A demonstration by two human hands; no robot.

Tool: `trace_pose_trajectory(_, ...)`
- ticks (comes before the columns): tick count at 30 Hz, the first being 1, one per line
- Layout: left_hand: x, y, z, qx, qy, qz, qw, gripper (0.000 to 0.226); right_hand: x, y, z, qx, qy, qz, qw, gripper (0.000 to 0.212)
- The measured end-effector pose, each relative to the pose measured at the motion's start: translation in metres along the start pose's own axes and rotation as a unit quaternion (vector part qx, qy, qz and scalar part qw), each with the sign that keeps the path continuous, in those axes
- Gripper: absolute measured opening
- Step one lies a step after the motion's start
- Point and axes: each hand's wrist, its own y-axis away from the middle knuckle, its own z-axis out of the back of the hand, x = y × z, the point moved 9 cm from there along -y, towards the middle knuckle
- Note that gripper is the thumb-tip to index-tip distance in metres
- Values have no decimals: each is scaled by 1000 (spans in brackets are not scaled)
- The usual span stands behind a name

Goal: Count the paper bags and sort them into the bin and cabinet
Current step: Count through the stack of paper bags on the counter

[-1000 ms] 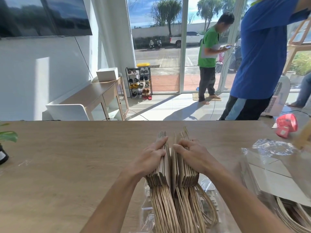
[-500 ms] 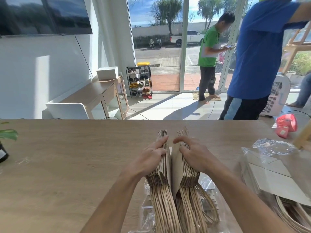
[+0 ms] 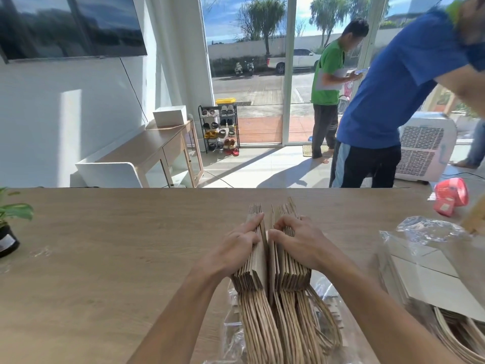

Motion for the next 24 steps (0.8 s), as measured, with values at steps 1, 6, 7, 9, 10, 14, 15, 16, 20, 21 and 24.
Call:
trace_pose_trajectory(1, 0, -1, 0, -2, 1, 0, 1000, 56, 1, 0, 1, -3, -6, 3, 1000, 17)
trace_pose_trajectory(6, -1, 0, 1, -7, 6, -2, 1000, 56, 1, 1, 3, -6, -18, 12, 1000, 33)
trace_pose_trajectory(7, -1, 0, 1, -9, 7, -3, 1000, 56, 1, 0, 2, -1, -15, 9, 1000, 28)
trace_pose_trajectory(9, -1, 0, 2, -12, 6, -3, 1000, 56, -1, -1, 1, 7, -10, 1, 1000, 21)
trace_pose_trajectory(10, -1, -1, 2, -13, 4, -2, 1000, 56, -2, -2, 0, 8, -8, -4, 1000, 17)
trace_pose_trajectory(14, 0, 0, 2, -7, 13, 0, 1000, 57, -3, -1, -1, 5, -3, -7, 1000, 26)
trace_pose_trajectory(15, 0, 0, 2, -8, 12, 0, 1000, 58, -2, -1, -1, 5, -1, -6, 1000, 29)
trace_pose_trajectory(16, 0, 0, 3, -10, 10, 0, 1000, 57, -1, -1, -1, 6, 0, -6, 1000, 29)
trace_pose_trajectory(20, 0, -1, 2, -7, 3, 2, 1000, 55, -1, -3, -2, 5, 10, -4, 1000, 23)
trace_pose_trajectory(21, 0, -1, 3, -6, 5, 2, 1000, 55, -1, -4, -1, 3, 11, -4, 1000, 19)
trace_pose_trajectory(24, -1, 0, 4, -5, 13, 2, 1000, 56, 0, -5, 0, -10, 0, 6, 1000, 21)
